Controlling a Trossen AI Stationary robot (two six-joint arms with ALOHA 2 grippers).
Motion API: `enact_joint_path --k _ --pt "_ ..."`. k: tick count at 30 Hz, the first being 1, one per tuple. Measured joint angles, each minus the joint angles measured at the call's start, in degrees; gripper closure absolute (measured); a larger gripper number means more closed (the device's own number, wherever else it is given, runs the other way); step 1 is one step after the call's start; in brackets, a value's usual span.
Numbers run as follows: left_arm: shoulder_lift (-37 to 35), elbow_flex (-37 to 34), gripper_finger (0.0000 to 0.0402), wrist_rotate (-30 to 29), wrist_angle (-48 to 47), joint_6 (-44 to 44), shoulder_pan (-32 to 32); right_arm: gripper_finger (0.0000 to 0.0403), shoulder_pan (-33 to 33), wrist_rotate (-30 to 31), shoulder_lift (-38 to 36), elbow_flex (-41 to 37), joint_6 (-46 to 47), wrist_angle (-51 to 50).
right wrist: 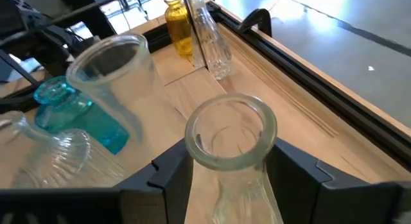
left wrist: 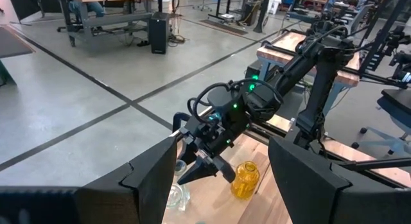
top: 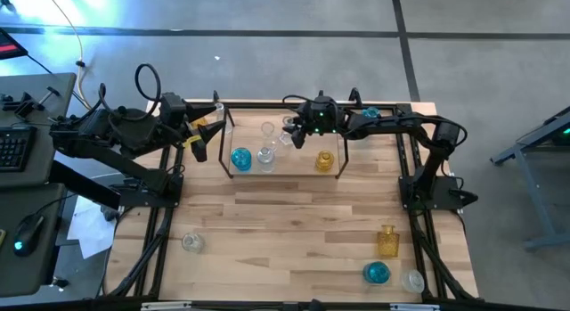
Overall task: Sort vases onto shelf
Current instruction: Put the transparent vase on the shelf aligned with the other transparent vases
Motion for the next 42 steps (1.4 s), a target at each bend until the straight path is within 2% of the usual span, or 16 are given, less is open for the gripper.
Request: enact_joint_path --k 28,42 --pt "-0.02 0.00 0.0165 0.10 0.02 -0.02 -0.02 0.0233 -0.17 -0.24 -4.54 0.00 -1.17 -2.01" --pt "-0.02 -0.02 0.0165 0.46 0.02 0.00 0.00 0.0233 -0.63 1.03 -9.88 0.00 -2.33 -2.17"
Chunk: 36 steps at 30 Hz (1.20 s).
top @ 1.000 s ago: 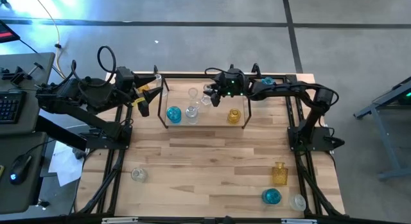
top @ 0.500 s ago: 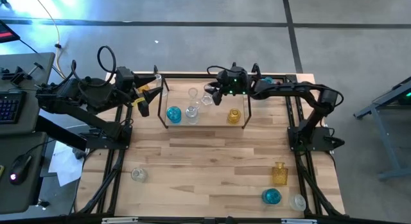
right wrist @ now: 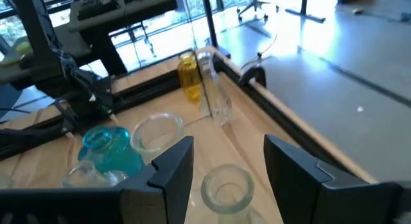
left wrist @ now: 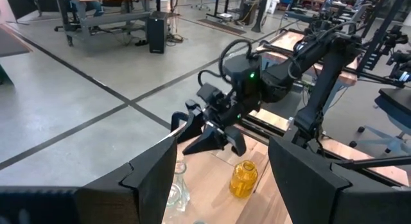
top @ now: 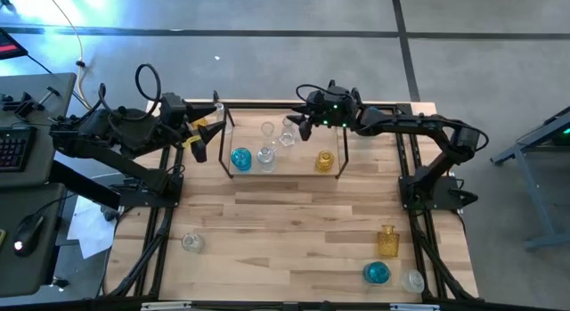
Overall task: Sort vases onto shelf
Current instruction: Put the transparent vase on the shelf aligned with the other transparent vases
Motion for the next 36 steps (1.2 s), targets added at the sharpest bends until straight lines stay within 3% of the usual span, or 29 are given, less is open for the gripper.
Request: enact_joint_path --k 9,22,36 --pt "0.04 0.00 0.0165 1.05 0.02 0.00 -0.01 0.0233 -0.04 1.71 -5.30 0.00 -1.23 -1.85" --pt "0.04 0.00 0.0165 1.07 0.00 0.20 -0.02 0.0233 0.17 1.54 -11.61 0.00 -0.04 -15.92" --pt "0.04 0.00 0.0165 2.28 -0.04 0.59 -0.02 0.0234 0.58 0.88 -14.60 0.00 3.86 -24.71"
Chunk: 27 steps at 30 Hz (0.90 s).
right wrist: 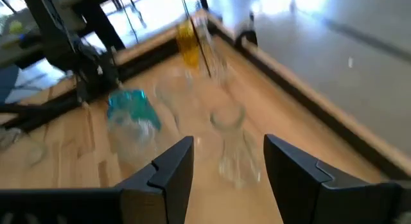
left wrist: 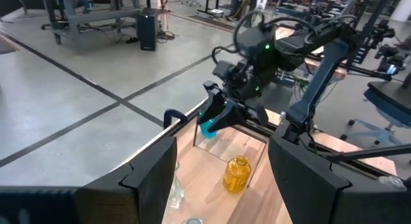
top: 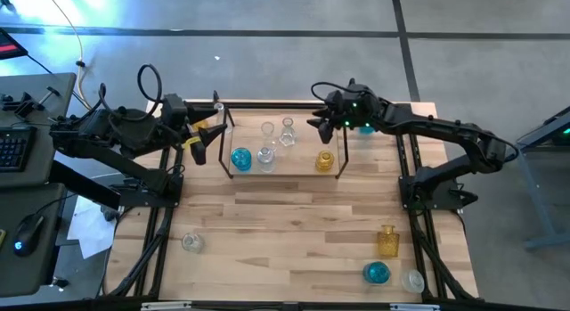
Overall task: Sort vases onto shelf
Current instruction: Put the transparent vase on the shelf aligned with the other transparent vases
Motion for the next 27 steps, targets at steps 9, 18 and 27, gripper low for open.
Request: enact_joint_path --k 9,18,27 --pt "0.00 0.00 0.0165 0.28 0.00 0.16 0.00 0.0334 3.38 -0.79 0.00 0.00 -0.13 -7.17" --pt "0.00 0.00 0.0165 0.28 0.02 0.96 0.02 0.0396 3.13 1.16 0.04 0.00 0.36 -2.02" --pt "0.00 0.00 0.0165 0.28 0.28 0.94 0.02 0.0402 3.57 -2.25 5.47 0.00 2.67 1.11"
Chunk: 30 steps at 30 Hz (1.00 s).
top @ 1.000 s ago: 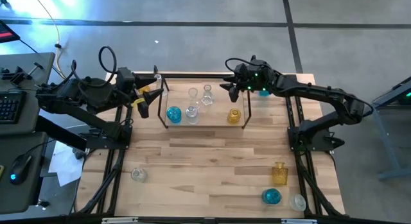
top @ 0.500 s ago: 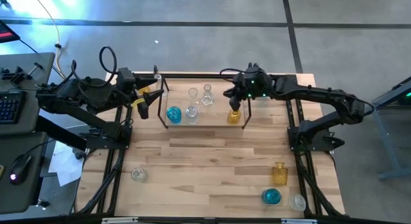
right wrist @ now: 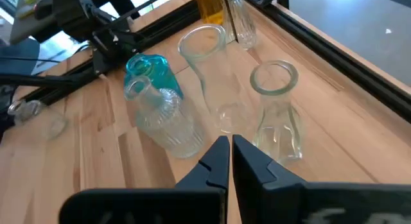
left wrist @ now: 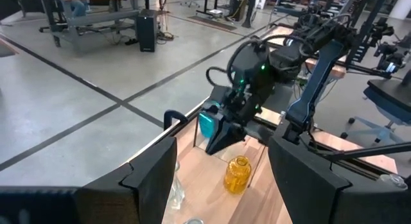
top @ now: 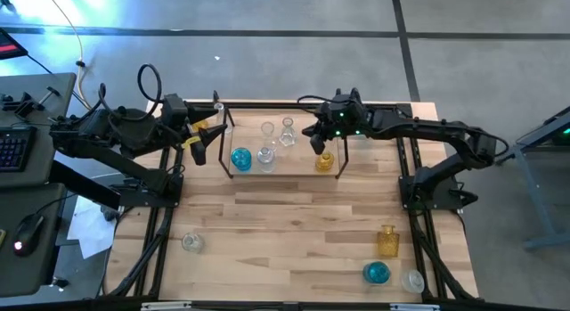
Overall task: Sort vases onto shelf
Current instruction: Put the transparent vase on the shelf aligned with the other transparent vases
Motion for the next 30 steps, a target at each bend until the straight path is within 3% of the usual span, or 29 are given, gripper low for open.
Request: enact_joint_path --k 8,17,23,30 --pt "0.00 0.00 0.0165 0.42 0.13 -0.39 0.00 0.0403 -0.52 1.61 1.07 0.00 2.07 1.36" --pt "0.00 0.00 0.0165 0.44 0.26 0.00 0.00 0.0403 -1.95 -4.00 4.66 0.00 3.97 6.02" --pt "0.00 0.00 0.0165 0.44 0.70 0.05 0.00 0.0403 -2.35 -2.67 5.66 0.00 5.06 7.45" --pt "0.02 0.00 0.0165 0.44 0.68 0.60 0.00 0.0403 -4.21 -5.13 6.64 0.00 6.78 8.02"
